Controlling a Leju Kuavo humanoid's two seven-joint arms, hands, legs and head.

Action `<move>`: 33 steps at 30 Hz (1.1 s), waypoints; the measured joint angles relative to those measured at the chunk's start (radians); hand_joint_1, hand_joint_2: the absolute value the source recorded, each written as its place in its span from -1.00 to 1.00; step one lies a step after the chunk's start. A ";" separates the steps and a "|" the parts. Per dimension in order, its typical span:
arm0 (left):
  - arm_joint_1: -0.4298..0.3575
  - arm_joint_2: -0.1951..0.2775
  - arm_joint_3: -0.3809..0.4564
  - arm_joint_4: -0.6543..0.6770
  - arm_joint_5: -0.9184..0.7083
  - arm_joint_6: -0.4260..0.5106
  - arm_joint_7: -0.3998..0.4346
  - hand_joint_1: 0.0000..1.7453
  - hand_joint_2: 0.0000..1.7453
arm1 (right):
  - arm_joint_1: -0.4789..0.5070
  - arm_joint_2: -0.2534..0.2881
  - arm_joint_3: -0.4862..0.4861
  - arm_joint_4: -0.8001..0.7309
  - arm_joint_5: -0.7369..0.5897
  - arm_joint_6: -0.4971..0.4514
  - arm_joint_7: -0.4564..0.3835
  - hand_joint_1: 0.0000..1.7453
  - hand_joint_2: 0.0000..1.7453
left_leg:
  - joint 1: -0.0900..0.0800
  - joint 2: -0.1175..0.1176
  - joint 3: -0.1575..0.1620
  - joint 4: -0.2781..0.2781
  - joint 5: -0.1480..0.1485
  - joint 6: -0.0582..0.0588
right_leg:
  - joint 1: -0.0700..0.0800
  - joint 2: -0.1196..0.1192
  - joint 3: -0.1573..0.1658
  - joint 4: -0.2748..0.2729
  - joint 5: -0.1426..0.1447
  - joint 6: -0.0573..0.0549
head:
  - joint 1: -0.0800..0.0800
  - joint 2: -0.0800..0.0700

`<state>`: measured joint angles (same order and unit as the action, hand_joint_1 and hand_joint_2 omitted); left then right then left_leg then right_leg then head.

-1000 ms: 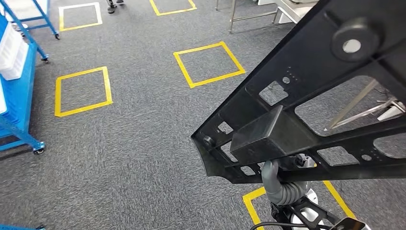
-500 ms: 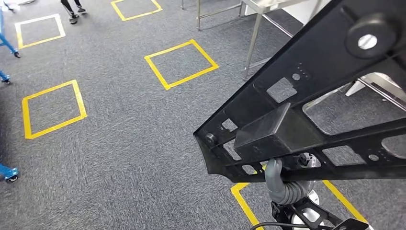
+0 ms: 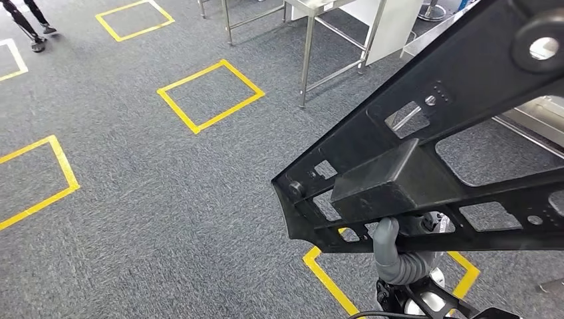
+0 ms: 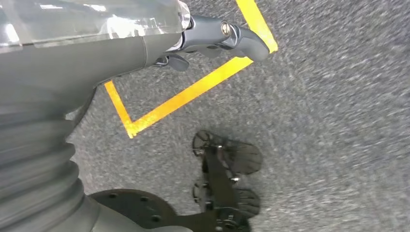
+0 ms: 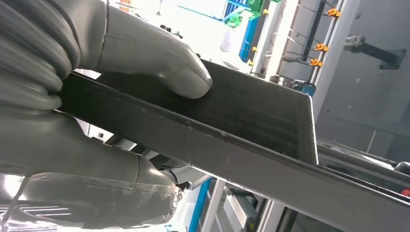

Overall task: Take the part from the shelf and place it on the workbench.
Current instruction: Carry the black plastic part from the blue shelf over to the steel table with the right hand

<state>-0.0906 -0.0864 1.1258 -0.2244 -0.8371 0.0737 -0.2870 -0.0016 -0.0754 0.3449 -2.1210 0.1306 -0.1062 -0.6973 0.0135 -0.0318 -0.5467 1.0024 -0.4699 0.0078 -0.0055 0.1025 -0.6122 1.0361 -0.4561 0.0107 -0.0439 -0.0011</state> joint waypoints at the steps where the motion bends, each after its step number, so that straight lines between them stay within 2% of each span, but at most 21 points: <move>1: -0.001 0.002 0.002 0.000 0.005 0.000 -0.004 -1.00 1.00 | 0.001 -0.003 0.004 -0.005 0.005 -0.013 0.000 1.00 1.00 | 0.002 0.011 0.001 -0.006 0.004 0.006 | 0.002 -0.024 -0.015 0.031 -0.021 0.004 | 0.000 0.000; 3: 0.003 0.012 0.011 0.000 0.021 0.001 -0.013 -1.00 1.00 | 0.004 -0.012 0.022 -0.015 0.023 -0.049 0.000 1.00 1.00 | -0.001 0.035 0.001 -0.008 0.004 0.013 | -0.001 -0.075 -0.073 0.151 -0.085 0.012 | 0.000 0.000; 4: 0.006 0.018 0.018 0.000 0.030 0.004 -0.016 -1.00 1.00 | 0.005 -0.019 0.035 -0.018 0.032 -0.069 0.000 1.00 1.00 | -0.003 0.047 0.001 -0.008 0.003 0.013 | -0.004 -0.085 -0.104 0.215 -0.110 0.015 | 0.000 0.000; 5: 0.007 0.027 0.026 0.000 0.039 0.009 -0.020 -1.00 1.00 | 0.005 -0.027 0.051 -0.020 0.040 -0.090 0.000 1.00 1.00 | -0.004 0.060 0.002 -0.008 0.001 0.013 | -0.007 -0.090 -0.124 0.256 -0.120 0.018 | 0.000 0.000; 6: 0.008 0.036 0.034 0.000 0.047 0.016 -0.022 -1.00 1.00 | 0.005 -0.035 0.067 -0.021 0.047 -0.108 0.000 1.00 1.00 | -0.004 0.072 0.003 -0.008 -0.001 0.012 | -0.009 -0.094 -0.125 0.258 -0.110 0.021 | 0.000 0.000; 7: 0.008 0.045 0.042 0.000 0.054 0.023 -0.025 -1.00 1.00 | 0.003 -0.041 0.082 -0.021 0.052 -0.121 0.000 1.00 1.00 | -0.003 0.083 0.005 -0.007 -0.003 0.009 | -0.012 -0.100 -0.105 0.221 -0.085 0.022 | 0.000 0.000; 9: 0.007 0.067 0.056 -0.001 0.063 0.034 -0.029 -1.00 1.00 | -0.005 -0.051 0.109 -0.023 0.058 -0.137 0.000 1.00 1.00 | -0.005 0.102 0.011 -0.006 -0.010 0.001 | -0.011 -0.134 -0.029 0.083 -0.026 0.019 | 0.000 0.000; 11: 0.006 0.088 0.068 -0.003 0.068 0.038 -0.034 -1.00 1.00 | -0.017 -0.055 0.123 -0.027 0.066 -0.141 0.000 1.00 1.00 | -0.009 0.117 0.017 -0.004 -0.017 -0.011 | -0.005 -0.161 0.017 -0.004 -0.004 0.008 | 0.000 0.000; 12: 0.005 0.098 0.072 -0.004 0.068 0.038 -0.037 -1.00 1.00 | -0.022 -0.056 0.127 -0.029 0.074 -0.143 0.000 1.00 1.00 | -0.010 0.124 0.020 -0.004 -0.019 -0.017 | 0.000 -0.163 0.019 -0.012 -0.007 0.002 | 0.000 0.000; 14: 0.002 0.116 0.077 -0.006 0.070 0.032 -0.043 -1.00 1.00 | -0.026 -0.056 0.130 -0.036 0.095 -0.147 0.000 1.00 1.00 | -0.008 0.136 0.025 -0.005 -0.023 -0.030 | 0.001 -0.144 0.019 -0.016 -0.005 -0.010 | 0.000 0.000; 16: -0.002 0.127 0.081 -0.008 0.071 0.025 -0.047 -1.00 1.00 | -0.027 -0.057 0.132 -0.045 0.118 -0.158 0.000 1.00 1.00 | -0.002 0.110 0.017 0.025 -0.049 -0.040 | -0.004 -0.126 0.024 -0.023 -0.001 -0.024 | 0.000 0.000; 19: 0.002 0.138 0.093 -0.009 0.079 0.017 -0.048 -1.00 1.00 | -0.030 -0.059 0.138 -0.051 0.133 -0.178 0.000 1.00 1.00 | 0.001 0.051 -0.066 0.208 -0.139 -0.046 | -0.005 -0.096 0.028 -0.027 0.000 -0.036 | 0.000 0.000; 20: 0.005 0.140 0.097 -0.009 0.081 0.015 -0.047 -1.00 1.00 | -0.029 -0.060 0.141 -0.052 0.131 -0.184 0.000 1.00 1.00 | 0.001 0.045 -0.096 0.264 -0.155 -0.047 | -0.004 -0.083 0.028 -0.026 -0.001 -0.038 | 0.000 0.000; 21: 0.006 0.140 0.099 -0.009 0.083 0.012 -0.047 -1.00 1.00 | -0.030 -0.062 0.144 -0.052 0.126 -0.190 0.000 1.00 1.00 | 0.002 0.043 -0.112 0.288 -0.152 -0.048 | -0.003 -0.069 0.029 -0.025 -0.001 -0.038 | 0.000 0.000; 22: 0.006 0.139 0.101 -0.009 0.085 0.010 -0.046 -1.00 1.00 | -0.030 -0.065 0.147 -0.052 0.119 -0.195 0.000 1.00 1.00 | 0.002 0.041 -0.109 0.272 -0.128 -0.047 | -0.003 -0.056 0.030 -0.024 -0.002 -0.038 | 0.000 0.000; 23: 0.006 0.139 0.103 -0.009 0.087 0.008 -0.046 -1.00 1.00 | -0.032 -0.068 0.150 -0.052 0.110 -0.199 0.000 1.00 1.00 | 0.003 0.035 -0.089 0.219 -0.089 -0.046 | -0.003 -0.043 0.032 -0.022 -0.003 -0.036 | 0.000 0.000; 25: 0.004 0.139 0.105 -0.009 0.089 0.005 -0.045 -1.00 1.00 | -0.038 -0.076 0.153 -0.051 0.092 -0.202 0.000 1.00 1.00 | 0.007 -0.006 -0.035 0.083 -0.022 -0.039 | -0.002 -0.018 0.033 -0.017 -0.006 -0.030 | 0.000 0.000; 27: 0.003 0.138 0.110 -0.009 0.090 0.003 -0.044 -1.00 1.00 | -0.045 -0.083 0.153 -0.051 0.077 -0.202 0.000 1.00 1.00 | 0.007 -0.035 -0.008 0.017 -0.007 -0.032 | -0.003 0.003 0.025 -0.013 -0.004 -0.019 | 0.000 0.000; 29: 0.001 0.136 0.114 -0.009 0.090 0.003 -0.046 -1.00 1.00 | -0.045 -0.090 0.153 -0.050 0.065 -0.201 0.000 1.00 1.00 | 0.006 -0.022 -0.004 0.009 -0.009 -0.023 | -0.004 0.022 0.018 -0.017 0.001 -0.004 | 0.000 0.000; 31: -0.004 0.132 0.116 -0.009 0.091 0.008 -0.047 -1.00 1.00 | -0.041 -0.096 0.152 -0.051 0.059 -0.199 0.000 1.00 1.00 | 0.008 -0.002 -0.001 -0.002 -0.002 -0.009 | -0.003 -0.004 0.009 -0.003 -0.009 0.006 | 0.000 0.000; 33: -0.004 0.128 0.119 -0.009 0.094 0.014 -0.048 -1.00 1.00 | -0.034 -0.099 0.152 -0.051 0.059 -0.199 0.000 1.00 1.00 | 0.008 0.022 0.001 -0.009 0.002 0.002 | -0.001 -0.061 -0.032 0.084 -0.060 0.011 | 0.000 0.000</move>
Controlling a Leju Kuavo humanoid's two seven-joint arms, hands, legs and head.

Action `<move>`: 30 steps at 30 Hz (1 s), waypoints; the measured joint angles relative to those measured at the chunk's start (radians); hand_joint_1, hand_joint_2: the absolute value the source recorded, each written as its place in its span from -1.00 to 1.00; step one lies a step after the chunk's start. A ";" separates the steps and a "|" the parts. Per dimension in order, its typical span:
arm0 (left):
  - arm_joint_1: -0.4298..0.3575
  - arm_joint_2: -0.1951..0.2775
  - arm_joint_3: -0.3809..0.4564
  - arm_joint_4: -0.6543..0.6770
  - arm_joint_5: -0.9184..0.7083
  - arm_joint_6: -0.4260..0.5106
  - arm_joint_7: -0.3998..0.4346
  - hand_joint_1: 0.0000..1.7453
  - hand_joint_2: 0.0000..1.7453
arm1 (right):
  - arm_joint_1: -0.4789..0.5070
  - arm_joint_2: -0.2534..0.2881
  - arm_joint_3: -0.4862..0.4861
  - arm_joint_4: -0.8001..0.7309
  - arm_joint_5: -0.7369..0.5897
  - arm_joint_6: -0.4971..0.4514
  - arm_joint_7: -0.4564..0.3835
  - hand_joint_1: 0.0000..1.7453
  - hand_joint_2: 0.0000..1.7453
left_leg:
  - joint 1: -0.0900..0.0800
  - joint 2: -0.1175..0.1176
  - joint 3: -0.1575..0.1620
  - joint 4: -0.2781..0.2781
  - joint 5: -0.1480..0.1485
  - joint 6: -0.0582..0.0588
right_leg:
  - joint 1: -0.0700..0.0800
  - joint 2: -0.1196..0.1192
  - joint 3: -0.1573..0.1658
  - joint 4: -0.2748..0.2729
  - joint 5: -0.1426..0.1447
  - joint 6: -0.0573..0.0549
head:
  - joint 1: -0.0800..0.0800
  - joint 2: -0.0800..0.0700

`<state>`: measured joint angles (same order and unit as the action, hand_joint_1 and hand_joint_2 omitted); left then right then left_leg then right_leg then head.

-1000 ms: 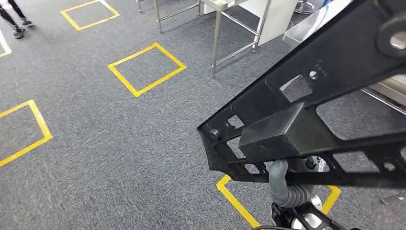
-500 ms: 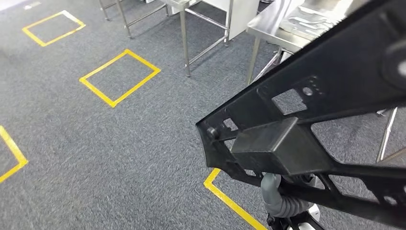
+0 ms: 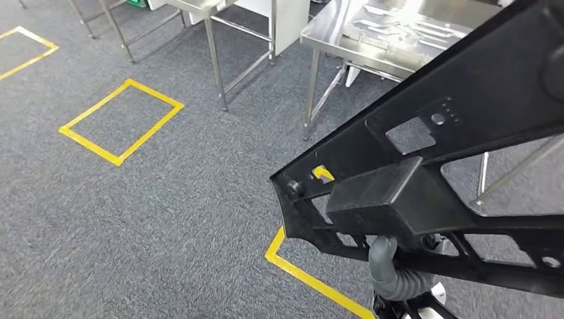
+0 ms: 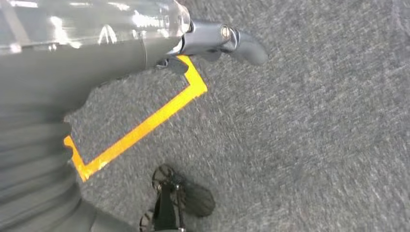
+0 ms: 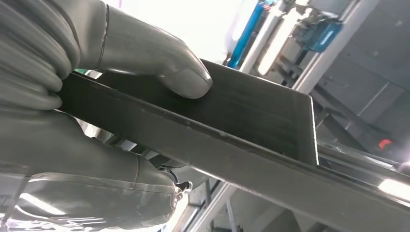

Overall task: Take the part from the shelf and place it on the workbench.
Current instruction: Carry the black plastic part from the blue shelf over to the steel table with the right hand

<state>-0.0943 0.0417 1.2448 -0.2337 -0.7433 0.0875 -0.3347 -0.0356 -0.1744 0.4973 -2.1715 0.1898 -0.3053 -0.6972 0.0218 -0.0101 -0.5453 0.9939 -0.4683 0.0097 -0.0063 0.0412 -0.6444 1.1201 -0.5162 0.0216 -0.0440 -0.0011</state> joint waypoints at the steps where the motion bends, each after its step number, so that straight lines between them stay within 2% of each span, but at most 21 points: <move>1: 0.002 -0.001 0.001 0.000 0.002 0.001 0.000 -1.00 1.00 | 0.005 0.000 0.000 0.000 0.002 -0.001 0.000 1.00 1.00 | -0.001 0.012 0.000 0.000 -0.001 0.003 | 0.000 -0.019 -0.034 0.066 -0.032 0.002 | 0.000 0.000; 2: 0.004 -0.002 0.003 0.000 0.004 0.001 0.001 -1.00 1.00 | 0.013 -0.001 0.000 0.000 0.005 -0.002 0.000 1.00 1.00 | -0.002 0.024 0.000 0.000 -0.002 0.004 | -0.001 -0.027 -0.065 0.129 -0.056 0.005 | 0.000 0.000; 3: 0.005 -0.002 0.004 0.000 0.006 0.002 0.003 -1.00 1.00 | 0.021 -0.001 0.001 0.000 0.008 -0.003 0.000 1.00 1.00 | -0.003 0.036 0.000 0.001 -0.004 0.004 | -0.003 -0.030 -0.084 0.166 -0.063 0.007 | 0.000 0.000; 4: 0.004 -0.002 0.006 0.000 0.008 0.002 0.004 -1.00 1.00 | 0.028 -0.001 0.002 0.000 0.010 -0.004 0.000 1.00 1.00 | -0.003 0.048 0.001 0.001 -0.005 0.003 | -0.004 -0.032 -0.085 0.168 -0.052 0.008 | 0.000 0.000; 5: 0.003 -0.003 0.007 0.000 0.009 0.003 0.006 -1.00 1.00 | 0.034 -0.002 0.004 0.000 0.010 -0.004 0.000 1.00 1.00 | -0.003 0.059 0.003 0.001 -0.008 0.001 | -0.006 -0.038 -0.066 0.130 -0.025 0.008 | 0.000 0.000; 7: 0.002 -0.004 0.010 0.000 0.011 0.006 0.009 -1.00 1.00 | 0.038 -0.003 0.009 0.000 0.010 -0.001 0.000 1.00 1.00 | -0.005 0.078 0.010 0.003 -0.014 -0.007 | -0.003 -0.075 0.007 -0.007 0.036 0.004 | 0.000 0.000; 9: 0.002 -0.005 0.013 0.000 0.015 0.010 0.011 -1.00 1.00 | 0.039 -0.004 0.014 0.000 0.010 0.003 0.000 1.00 1.00 | -0.010 0.094 0.016 0.004 -0.021 -0.018 | 0.003 -0.101 0.049 -0.091 0.059 -0.008 | 0.000 0.000; 10: 0.002 -0.006 0.016 0.000 0.016 0.011 0.011 -1.00 1.00 | 0.039 -0.004 0.015 0.000 0.010 0.004 0.000 1.00 1.00 | -0.013 0.103 0.019 0.004 -0.023 -0.023 | 0.007 -0.100 0.050 -0.098 0.056 -0.014 | 0.000 0.000; 12: 0.000 -0.006 0.020 0.000 0.018 0.014 0.012 -1.00 1.00 | 0.041 -0.004 0.016 0.000 0.010 0.004 0.000 1.00 1.00 | -0.011 0.115 0.025 0.004 -0.029 -0.035 | 0.005 -0.077 0.050 -0.101 0.059 -0.026 | 0.000 0.000; 14: -0.004 -0.008 0.023 0.000 0.018 0.013 0.012 -1.00 1.00 | 0.042 -0.004 0.018 0.000 0.009 0.005 0.000 1.00 1.00 | -0.007 0.087 0.015 0.040 -0.059 -0.045 | 0.002 -0.058 0.054 -0.106 0.062 -0.038 | 0.000 0.000; 16: -0.001 -0.008 0.024 0.000 0.018 0.012 0.011 -1.00 1.00 | 0.042 -0.004 0.021 0.000 0.008 0.005 0.000 1.00 1.00 | -0.005 0.042 -0.037 0.156 -0.122 -0.049 | 0.002 -0.041 0.055 -0.108 0.063 -0.047 | 0.000 0.000; 17: 0.002 -0.008 0.025 0.000 0.018 0.010 0.011 -1.00 1.00 | 0.042 -0.004 0.021 0.001 0.007 0.006 0.000 1.00 1.00 | -0.005 0.032 -0.072 0.225 -0.150 -0.049 | 0.003 -0.029 0.054 -0.107 0.063 -0.050 | 0.000 0.000; 18: 0.005 -0.008 0.025 0.000 0.018 0.008 0.011 -1.00 1.00 | 0.043 -0.004 0.022 0.002 0.007 0.007 0.000 1.00 1.00 | -0.005 0.026 -0.098 0.276 -0.162 -0.049 | 0.004 -0.017 0.054 -0.107 0.063 -0.051 | 0.000 0.000; 19: 0.006 -0.008 0.025 0.000 0.017 0.007 0.011 -1.00 1.00 | 0.044 -0.004 0.022 0.004 0.007 0.008 0.000 1.00 1.00 | -0.005 0.023 -0.110 0.292 -0.154 -0.047 | 0.006 -0.003 0.055 -0.106 0.063 -0.052 | 0.000 0.000; 20: 0.007 -0.008 0.026 0.000 0.017 0.006 0.011 -1.00 1.00 | 0.044 -0.004 0.022 0.005 0.007 0.011 0.000 1.00 1.00 | -0.005 0.020 -0.104 0.269 -0.127 -0.044 | 0.007 0.009 0.056 -0.105 0.063 -0.052 | 0.000 0.000; 21: 0.006 -0.008 0.026 0.000 0.017 0.005 0.010 -1.00 1.00 | 0.045 -0.004 0.022 0.006 0.007 0.015 0.000 1.00 1.00 | -0.006 0.013 -0.082 0.212 -0.088 -0.039 | 0.008 0.022 0.058 -0.104 0.062 -0.052 | 0.000 0.000; 23: 0.004 -0.005 0.026 0.000 0.016 0.005 0.009 -1.00 1.00 | 0.044 -0.003 0.023 0.007 0.007 0.020 0.000 1.00 1.00 | -0.006 -0.027 -0.028 0.079 -0.026 -0.024 | 0.009 0.044 0.058 -0.102 0.062 -0.049 | 0.000 0.000; 25: 0.004 -0.002 0.027 0.000 0.016 0.005 0.007 -1.00 1.00 | 0.045 -0.002 0.023 0.009 0.007 0.022 0.000 1.00 1.00 | -0.009 -0.054 -0.003 0.017 -0.013 -0.016 | 0.005 0.064 0.052 -0.101 0.064 -0.039 | 0.000 0.000; 27: 0.001 -0.001 0.027 0.000 0.015 0.006 0.004 -1.00 1.00 | 0.046 -0.001 0.024 0.010 0.007 0.023 0.000 1.00 1.00 | -0.010 -0.041 0.003 0.005 -0.010 -0.010 | 0.001 0.081 0.047 -0.103 0.068 -0.025 | 0.000 0.000; 28: -0.001 0.000 0.027 0.000 0.014 0.006 0.002 -1.00 1.00 | 0.047 -0.001 0.024 0.010 0.007 0.023 0.000 1.00 1.00 | -0.008 -0.031 0.007 -0.002 -0.006 -0.006 | 0.002 0.074 0.045 -0.099 0.064 -0.019 | 0.000 0.000; 30: -0.003 0.000 0.027 0.000 0.010 0.005 -0.001 -1.00 1.00 | 0.047 -0.001 0.025 0.010 0.008 0.023 0.000 1.00 1.00 | -0.003 -0.009 0.012 -0.016 0.002 0.003 | 0.004 0.029 0.017 -0.040 0.026 -0.009 | 0.000 0.000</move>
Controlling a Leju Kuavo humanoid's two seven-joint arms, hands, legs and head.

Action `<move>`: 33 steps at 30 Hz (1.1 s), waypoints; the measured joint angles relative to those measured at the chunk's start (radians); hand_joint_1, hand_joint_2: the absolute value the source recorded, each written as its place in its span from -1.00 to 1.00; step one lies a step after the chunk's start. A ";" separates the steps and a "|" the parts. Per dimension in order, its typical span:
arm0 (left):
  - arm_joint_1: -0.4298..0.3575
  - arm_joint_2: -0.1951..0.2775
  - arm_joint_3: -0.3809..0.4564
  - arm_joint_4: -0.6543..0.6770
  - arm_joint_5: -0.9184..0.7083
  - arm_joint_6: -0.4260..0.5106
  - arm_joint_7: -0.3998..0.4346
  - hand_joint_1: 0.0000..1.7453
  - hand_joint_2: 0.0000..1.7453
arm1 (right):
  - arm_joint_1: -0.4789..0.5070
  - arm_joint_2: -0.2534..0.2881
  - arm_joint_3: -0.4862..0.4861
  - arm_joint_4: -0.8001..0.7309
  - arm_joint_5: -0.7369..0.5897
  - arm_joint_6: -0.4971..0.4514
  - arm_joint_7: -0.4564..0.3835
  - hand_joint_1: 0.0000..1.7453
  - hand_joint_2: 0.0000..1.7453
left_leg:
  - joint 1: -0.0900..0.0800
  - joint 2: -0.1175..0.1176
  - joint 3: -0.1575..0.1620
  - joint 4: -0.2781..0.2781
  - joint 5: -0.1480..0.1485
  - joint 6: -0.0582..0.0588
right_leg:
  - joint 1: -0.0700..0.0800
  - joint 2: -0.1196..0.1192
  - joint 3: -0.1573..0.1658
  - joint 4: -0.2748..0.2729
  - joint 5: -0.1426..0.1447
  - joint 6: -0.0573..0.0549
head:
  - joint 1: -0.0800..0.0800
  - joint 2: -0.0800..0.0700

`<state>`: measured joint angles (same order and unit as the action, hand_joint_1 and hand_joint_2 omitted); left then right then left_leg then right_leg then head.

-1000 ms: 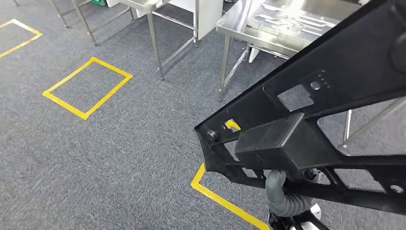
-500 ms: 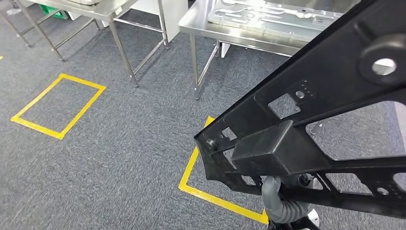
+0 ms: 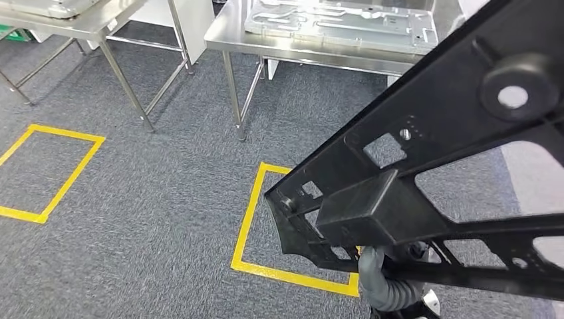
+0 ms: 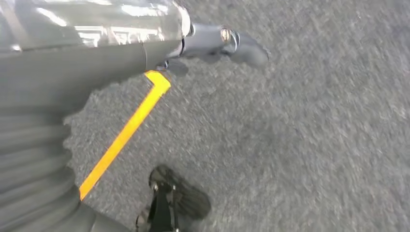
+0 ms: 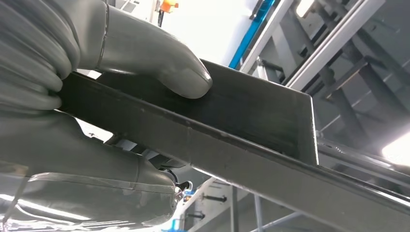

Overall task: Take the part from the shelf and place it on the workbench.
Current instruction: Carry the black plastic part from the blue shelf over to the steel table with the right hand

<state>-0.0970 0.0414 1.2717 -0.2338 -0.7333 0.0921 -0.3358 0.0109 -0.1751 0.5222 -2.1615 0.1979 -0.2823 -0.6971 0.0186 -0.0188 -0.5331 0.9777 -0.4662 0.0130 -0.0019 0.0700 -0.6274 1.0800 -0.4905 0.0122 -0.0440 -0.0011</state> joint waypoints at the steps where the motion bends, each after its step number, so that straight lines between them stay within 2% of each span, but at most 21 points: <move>1: 0.002 0.000 0.000 0.000 -0.001 -0.002 -0.001 -1.00 1.00 | 0.000 0.000 0.001 0.001 0.000 0.000 0.000 1.00 1.00 | -0.002 0.012 0.001 -0.001 0.000 0.002 | -0.001 -0.028 -0.028 0.057 -0.032 0.004 | 0.000 0.000; 3: 0.006 0.000 0.000 0.000 -0.002 -0.004 -0.002 -1.00 1.00 | 0.000 0.000 0.002 0.003 0.001 0.000 0.000 1.00 1.00 | -0.004 0.037 0.000 0.000 -0.002 0.004 | -0.007 -0.053 -0.087 0.177 -0.082 0.012 | 0.000 0.000; 4: 0.007 0.000 0.000 0.000 -0.002 -0.005 -0.002 -1.00 1.00 | 0.001 0.000 0.002 0.005 0.001 0.000 0.000 1.00 1.00 | -0.004 0.050 0.001 0.001 -0.004 0.004 | -0.011 -0.059 -0.100 0.203 -0.083 0.016 | 0.000 0.000; 5: 0.006 0.000 0.000 0.000 -0.002 -0.006 -0.002 -1.00 1.00 | 0.001 0.000 0.003 0.007 0.001 0.000 0.000 1.00 1.00 | -0.003 0.061 0.001 0.002 -0.006 0.002 | -0.015 -0.064 -0.094 0.191 -0.066 0.019 | 0.000 0.000; 7: 0.004 -0.001 0.000 0.000 -0.002 -0.010 -0.002 -1.00 1.00 | 0.002 0.000 0.003 0.008 0.002 0.000 0.000 1.00 1.00 | -0.001 0.082 0.006 0.008 -0.014 -0.006 | -0.020 -0.091 -0.029 0.068 -0.003 0.023 | 0.000 0.000; 8: 0.004 -0.001 0.000 0.000 -0.002 -0.013 -0.002 -1.00 1.00 | 0.002 0.000 0.003 0.008 0.002 -0.001 0.000 1.00 1.00 | -0.003 0.089 0.006 0.013 -0.020 -0.013 | -0.019 -0.110 0.004 0.006 0.019 0.020 | 0.000 0.000; 10: 0.002 0.000 0.000 0.000 -0.003 -0.018 -0.004 -1.00 1.00 | 0.002 0.001 0.003 0.009 0.003 -0.003 0.000 1.00 1.00 | -0.006 0.101 0.008 0.018 -0.029 -0.025 | -0.013 -0.128 0.036 -0.055 0.032 0.010 | 0.000 0.000; 12: -0.002 0.000 0.000 0.000 -0.004 -0.023 -0.006 -1.00 1.00 | 0.002 0.001 0.004 0.009 0.006 -0.006 0.000 1.00 1.00 | -0.006 0.111 0.014 0.017 -0.031 -0.037 | -0.009 -0.115 0.034 -0.056 0.030 -0.004 | 0.000 0.000; 13: -0.004 0.000 0.000 0.000 -0.004 -0.024 -0.006 -1.00 1.00 | 0.002 0.001 0.004 0.010 0.009 -0.007 0.000 1.00 1.00 | -0.004 0.107 0.017 0.020 -0.036 -0.042 | -0.009 -0.110 0.035 -0.059 0.031 -0.010 | 0.000 0.000; 15: -0.005 0.001 0.000 0.000 -0.005 -0.025 -0.007 -1.00 1.00 | 0.001 0.002 0.004 0.010 0.015 -0.007 0.000 1.00 1.00 | 0.000 0.077 -0.003 0.071 -0.072 -0.049 | -0.013 -0.101 0.038 -0.065 0.034 -0.023 | 0.000 0.000; 17: -0.001 0.002 0.000 0.000 -0.005 -0.025 -0.008 -1.00 1.00 | -0.001 0.002 0.004 0.013 0.018 -0.005 0.000 1.00 1.00 | 0.003 0.042 -0.062 0.197 -0.136 -0.053 | -0.012 -0.092 0.038 -0.066 0.034 -0.031 | 0.000 0.000; 18: 0.002 0.002 0.000 0.000 -0.005 -0.026 -0.008 -1.00 1.00 | -0.001 0.003 0.004 0.015 0.018 -0.004 0.000 1.00 1.00 | 0.003 0.035 -0.095 0.261 -0.158 -0.054 | -0.010 -0.086 0.038 -0.066 0.034 -0.033 | 0.000 0.000; 19: 0.005 0.002 0.000 0.000 -0.005 -0.027 -0.008 -1.00 1.00 | -0.001 0.004 0.004 0.018 0.018 -0.001 0.000 1.00 1.00 | 0.003 0.031 -0.118 0.300 -0.162 -0.054 | -0.008 -0.080 0.039 -0.065 0.033 -0.034 | 0.000 0.000; 20: 0.006 0.002 0.000 0.000 -0.005 -0.028 -0.008 -1.00 1.00 | -0.001 0.005 0.004 0.021 0.018 0.002 0.000 1.00 1.00 | 0.003 0.030 -0.124 0.303 -0.147 -0.053 | -0.007 -0.074 0.041 -0.065 0.033 -0.035 | 0.000 0.000; 21: 0.007 0.003 0.000 0.000 -0.004 -0.028 -0.008 -1.00 1.00 | -0.001 0.006 0.004 0.024 0.017 0.005 0.000 1.00 1.00 | 0.003 0.030 -0.111 0.264 -0.114 -0.050 | -0.005 -0.069 0.043 -0.064 0.032 -0.035 | 0.000 0.000; 23: 0.006 0.005 0.000 0.000 -0.003 -0.029 -0.008 -1.00 1.00 | -0.003 0.008 0.004 0.027 0.015 0.012 0.000 1.00 1.00 | 0.000 0.027 -0.057 0.130 -0.040 -0.039 | -0.002 -0.061 0.048 -0.063 0.029 -0.032 | 0.000 0.000; 24: 0.005 0.006 0.000 0.000 -0.002 -0.029 -0.007 -1.00 1.00 | -0.004 0.010 0.004 0.028 0.014 0.015 0.000 1.00 1.00 | -0.002 0.025 -0.035 0.077 -0.020 -0.034 | -0.001 -0.058 0.048 -0.062 0.028 -0.029 | 0.000 0.000; 25: 0.004 0.007 0.000 0.000 -0.002 -0.029 -0.007 -1.00 1.00 | -0.006 0.011 0.004 0.029 0.013 0.017 0.000 1.00 1.00 | -0.005 0.023 -0.023 0.044 -0.012 -0.029 | 0.000 -0.056 0.047 -0.061 0.028 -0.024 | 0.000 0.000; 29: 0.005 0.008 0.000 0.000 0.000 -0.034 -0.006 -1.00 1.00 | -0.007 0.014 0.004 0.033 0.012 0.020 0.000 1.00 1.00 | -0.006 0.024 -0.018 0.023 -0.006 -0.009 | -0.003 -0.056 0.040 -0.051 0.020 0.000 | 0.000 0.000; 31: 0.005 0.008 0.000 0.000 0.001 -0.036 -0.006 -1.00 1.00 | -0.008 0.015 0.005 0.034 0.015 0.015 0.000 1.00 1.00 | -0.001 0.026 -0.017 0.017 0.000 0.000 | -0.005 -0.059 0.006 0.027 -0.032 0.009 | 0.000 0.000; 33: 0.008 0.008 0.001 0.000 0.001 -0.036 -0.006 -1.00 1.00 | -0.008 0.016 0.009 0.036 0.020 0.003 0.000 1.00 1.00 | -0.002 0.027 -0.019 0.017 0.001 0.003 | -0.008 -0.061 -0.054 0.158 -0.096 0.014 | 0.000 0.000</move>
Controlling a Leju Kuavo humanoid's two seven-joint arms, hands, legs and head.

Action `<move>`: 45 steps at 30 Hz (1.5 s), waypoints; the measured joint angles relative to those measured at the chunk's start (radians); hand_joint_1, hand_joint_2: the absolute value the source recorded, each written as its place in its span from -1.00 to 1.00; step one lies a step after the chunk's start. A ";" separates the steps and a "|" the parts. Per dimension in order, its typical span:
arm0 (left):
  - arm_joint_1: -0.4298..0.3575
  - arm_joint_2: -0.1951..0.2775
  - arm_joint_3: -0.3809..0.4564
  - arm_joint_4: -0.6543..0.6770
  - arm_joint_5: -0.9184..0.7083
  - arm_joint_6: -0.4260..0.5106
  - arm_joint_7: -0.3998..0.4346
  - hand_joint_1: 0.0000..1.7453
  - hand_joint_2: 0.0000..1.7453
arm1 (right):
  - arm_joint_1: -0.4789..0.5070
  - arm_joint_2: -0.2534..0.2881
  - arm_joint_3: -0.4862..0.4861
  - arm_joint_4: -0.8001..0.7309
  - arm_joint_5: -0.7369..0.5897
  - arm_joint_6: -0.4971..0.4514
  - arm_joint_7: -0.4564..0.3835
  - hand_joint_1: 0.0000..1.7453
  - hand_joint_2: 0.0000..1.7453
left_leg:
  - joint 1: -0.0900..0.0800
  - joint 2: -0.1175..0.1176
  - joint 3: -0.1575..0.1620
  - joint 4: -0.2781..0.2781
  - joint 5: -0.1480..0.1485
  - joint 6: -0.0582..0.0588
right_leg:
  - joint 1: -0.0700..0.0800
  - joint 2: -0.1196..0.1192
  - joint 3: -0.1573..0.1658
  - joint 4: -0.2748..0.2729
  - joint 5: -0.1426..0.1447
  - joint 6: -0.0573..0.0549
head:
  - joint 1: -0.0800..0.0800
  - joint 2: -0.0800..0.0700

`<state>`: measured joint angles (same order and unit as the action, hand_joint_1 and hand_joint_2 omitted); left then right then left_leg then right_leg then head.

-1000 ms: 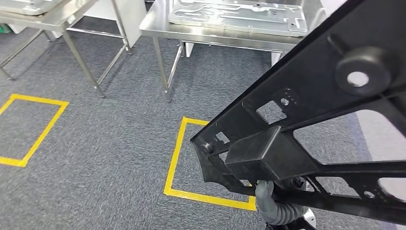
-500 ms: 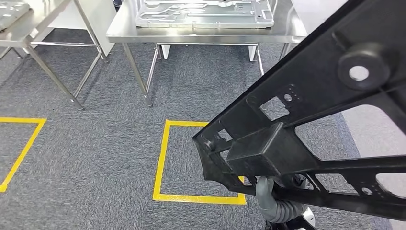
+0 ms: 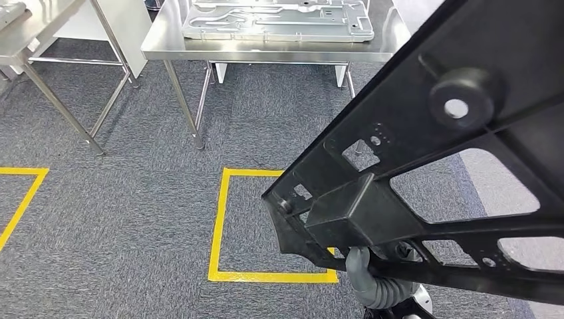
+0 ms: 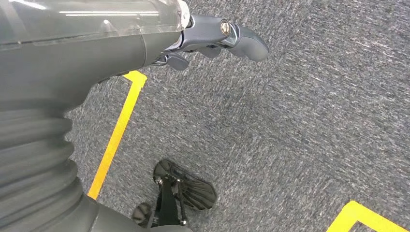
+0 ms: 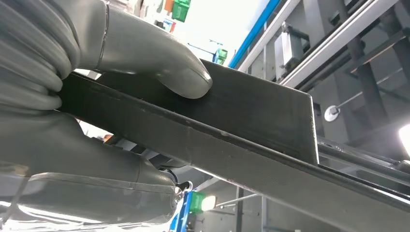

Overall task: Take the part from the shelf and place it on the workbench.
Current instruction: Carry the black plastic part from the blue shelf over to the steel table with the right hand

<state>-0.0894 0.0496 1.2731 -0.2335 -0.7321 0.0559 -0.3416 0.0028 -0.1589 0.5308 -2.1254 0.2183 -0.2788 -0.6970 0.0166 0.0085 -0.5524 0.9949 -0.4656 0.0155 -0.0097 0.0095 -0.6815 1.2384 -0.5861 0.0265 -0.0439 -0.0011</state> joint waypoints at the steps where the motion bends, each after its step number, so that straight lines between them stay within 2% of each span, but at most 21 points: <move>1: 0.001 0.000 0.000 0.000 -0.001 -0.001 0.000 -1.00 1.00 | 0.000 0.000 0.003 0.002 0.003 -0.006 0.000 1.00 1.00 | 0.000 0.001 -0.001 0.000 0.000 0.000 | -0.002 0.000 -0.021 0.046 -0.013 0.002 | 0.000 0.000; 3: 0.002 0.000 0.001 0.000 -0.004 -0.005 -0.002 -1.00 1.00 | -0.001 0.003 0.009 0.004 0.008 -0.017 0.000 1.00 1.00 | 0.000 0.001 0.000 0.002 -0.002 -0.002 | -0.007 -0.003 -0.009 0.025 0.019 0.005 | 0.000 0.000; 6: 0.002 0.001 0.001 0.000 -0.011 -0.008 -0.005 -1.00 1.00 | -0.008 0.010 0.011 0.003 0.013 -0.021 0.000 1.00 1.00 | -0.001 0.000 0.003 0.010 -0.010 -0.014 | -0.009 -0.010 0.088 -0.166 0.101 0.000 | 0.000 0.000; 8: 0.002 0.005 0.001 0.000 -0.014 -0.009 -0.006 -1.00 1.00 | -0.012 0.014 0.011 0.002 0.011 -0.010 0.000 1.00 1.00 | -0.004 0.000 0.002 0.013 -0.013 -0.027 | -0.005 -0.010 0.108 -0.212 0.106 -0.011 | 0.000 0.000; 11: -0.001 0.009 0.001 0.000 -0.020 -0.009 -0.006 -1.00 1.00 | -0.018 0.018 0.008 0.000 0.000 0.011 0.000 1.00 1.00 | -0.001 0.001 0.002 0.017 -0.021 -0.044 | -0.004 -0.006 0.109 -0.217 0.109 -0.030 | 0.000 0.000; 13: -0.003 0.011 0.000 0.000 -0.022 -0.009 -0.006 -1.00 1.00 | -0.025 0.020 0.006 -0.001 -0.008 0.020 0.000 1.00 1.00 | 0.001 0.001 -0.026 0.083 -0.062 -0.052 | -0.006 -0.006 0.114 -0.221 0.110 -0.040 | 0.000 0.000; 15: -0.003 0.012 0.000 0.000 -0.023 -0.009 -0.006 -1.00 1.00 | -0.029 0.022 0.002 0.000 -0.015 0.025 0.000 1.00 1.00 | 0.002 0.000 -0.092 0.220 -0.122 -0.056 | -0.004 -0.006 0.115 -0.221 0.107 -0.047 | 0.000 0.000; 17: -0.001 0.013 0.000 0.000 -0.024 -0.009 -0.006 -1.00 1.00 | -0.029 0.022 -0.004 0.000 -0.023 0.028 0.000 1.00 1.00 | 0.002 0.000 -0.138 0.301 -0.136 -0.055 | 0.001 -0.004 0.118 -0.221 0.104 -0.050 | 0.000 0.000; 18: -0.001 0.013 0.000 0.000 -0.024 -0.009 -0.006 -1.00 1.00 | -0.029 0.022 -0.008 0.000 -0.026 0.030 0.000 1.00 1.00 | 0.002 0.000 -0.135 0.285 -0.113 -0.052 | 0.002 -0.003 0.120 -0.221 0.103 -0.050 | 0.000 0.000; 21: -0.002 0.013 0.000 0.000 -0.024 -0.007 -0.006 -1.00 1.00 | -0.029 0.022 -0.017 0.000 -0.035 0.039 0.000 1.00 1.00 | -0.003 -0.003 -0.052 0.095 -0.014 -0.035 | 0.006 0.001 0.131 -0.220 0.094 -0.046 | 0.000 0.000; 23: -0.002 0.013 0.000 0.000 -0.024 -0.005 -0.006 -1.00 1.00 | -0.026 0.022 -0.024 0.000 -0.036 0.049 0.000 1.00 1.00 | -0.009 -0.005 -0.022 0.028 0.000 -0.025 | 0.007 0.002 0.131 -0.221 0.092 -0.036 | 0.000 0.000; 27: -0.002 0.013 0.000 0.000 -0.021 -0.003 -0.007 -1.00 1.00 | -0.014 0.022 -0.027 -0.006 -0.036 0.046 0.000 1.00 1.00 | -0.006 -0.004 -0.011 0.007 0.001 -0.007 | 0.006 0.001 0.126 -0.203 0.075 -0.012 | 0.000 0.000; 30: -0.003 0.012 0.000 0.000 -0.020 -0.004 -0.008 -1.00 1.00 | -0.008 0.022 -0.028 -0.009 -0.036 0.044 0.000 1.00 1.00 | -0.004 -0.001 -0.003 0.000 -0.001 0.006 | 0.003 -0.002 0.040 -0.038 -0.001 -0.002 | 0.000 0.000; 32: -0.002 0.012 0.000 0.000 -0.021 -0.004 -0.008 -1.00 1.00 | -0.001 0.022 -0.027 -0.009 -0.036 0.043 0.000 1.00 1.00 | -0.005 -0.001 0.000 0.001 -0.006 0.007 | 0.001 -0.002 -0.020 0.056 -0.020 0.002 | 0.000 0.000; 33: -0.002 0.011 0.000 0.000 -0.022 -0.004 -0.008 -1.00 1.00 | 0.001 0.022 -0.027 -0.009 -0.035 0.043 0.000 1.00 1.00 | -0.005 -0.001 0.004 0.001 -0.009 0.006 | -0.001 -0.003 -0.025 0.052 0.000 0.002 | 0.000 0.000; 34: -0.002 0.011 0.000 0.000 -0.023 -0.004 -0.008 -1.00 1.00 | 0.002 0.022 -0.027 -0.009 -0.034 0.041 0.000 1.00 1.00 | -0.005 -0.001 0.011 0.001 -0.013 0.004 | -0.003 -0.004 -0.009 0.008 0.037 0.002 | 0.000 0.000; 35: -0.001 0.010 0.000 0.000 -0.024 -0.005 -0.008 -1.00 1.00 | 0.003 0.022 -0.027 -0.009 -0.032 0.039 0.000 1.00 1.00 | -0.004 -0.002 0.018 0.002 -0.019 0.001 | -0.004 -0.006 0.021 -0.062 0.080 0.000 | 0.000 0.000; 37: -0.002 0.010 0.000 0.000 -0.025 -0.005 -0.009 -1.00 1.00 | 0.005 0.022 -0.027 -0.009 -0.026 0.033 0.000 1.00 1.00 | -0.008 -0.002 0.027 0.004 -0.030 -0.009 | -0.002 -0.010 0.075 -0.179 0.126 -0.006 | 0.000 0.000; 42: -0.006 0.009 0.000 0.000 -0.030 -0.005 -0.009 -1.00 1.00 | 0.023 0.022 -0.027 -0.018 -0.013 0.019 0.000 1.00 1.00 | -0.006 0.001 0.030 0.021 -0.055 -0.037 | 0.001 -0.006 0.099 -0.222 0.118 -0.035 | 0.000 0.000; 43: -0.006 0.009 -0.001 0.000 -0.032 -0.004 -0.009 -1.00 1.00 | 0.027 0.022 -0.027 -0.020 -0.010 0.015 0.000 1.00 1.00 | -0.005 0.001 0.016 0.056 -0.072 -0.042 | -0.001 -0.006 0.106 -0.226 0.117 -0.041 | 0.000 0.000; 45: -0.005 0.009 -0.001 0.000 -0.035 -0.004 -0.008 -1.00 1.00 | 0.034 0.022 -0.027 -0.023 -0.004 0.009 0.000 1.00 1.00 | -0.003 0.000 -0.052 0.185 -0.126 -0.049 | 0.000 -0.007 0.115 -0.229 0.110 -0.049 | 0.000 0.000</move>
<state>-0.0939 0.0588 1.2722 -0.2338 -0.7672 0.0522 -0.3498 0.0365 -0.1372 0.5035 -2.1481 0.2140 -0.2697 -0.6973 0.0132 0.0085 -0.6047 1.1799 -0.5911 -0.0338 -0.0094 0.0022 -0.5661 1.0092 -0.4761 -0.0230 -0.0442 -0.0011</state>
